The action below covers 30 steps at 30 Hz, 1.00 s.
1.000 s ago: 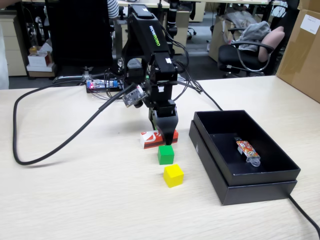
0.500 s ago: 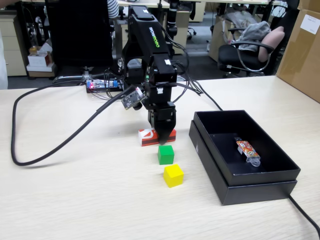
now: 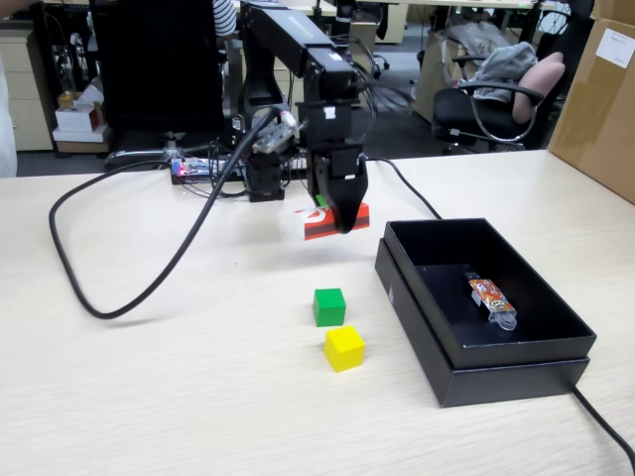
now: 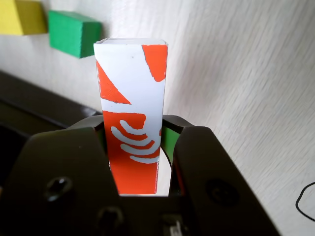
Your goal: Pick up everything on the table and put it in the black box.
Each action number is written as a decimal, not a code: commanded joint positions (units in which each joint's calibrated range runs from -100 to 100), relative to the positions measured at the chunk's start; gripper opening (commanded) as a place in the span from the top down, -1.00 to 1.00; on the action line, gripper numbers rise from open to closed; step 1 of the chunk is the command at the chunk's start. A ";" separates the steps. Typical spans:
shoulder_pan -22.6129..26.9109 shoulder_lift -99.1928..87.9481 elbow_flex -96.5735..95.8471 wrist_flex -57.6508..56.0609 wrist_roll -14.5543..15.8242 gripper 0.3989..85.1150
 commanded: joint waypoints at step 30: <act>7.67 50.51 44.31 -0.27 5.18 0.85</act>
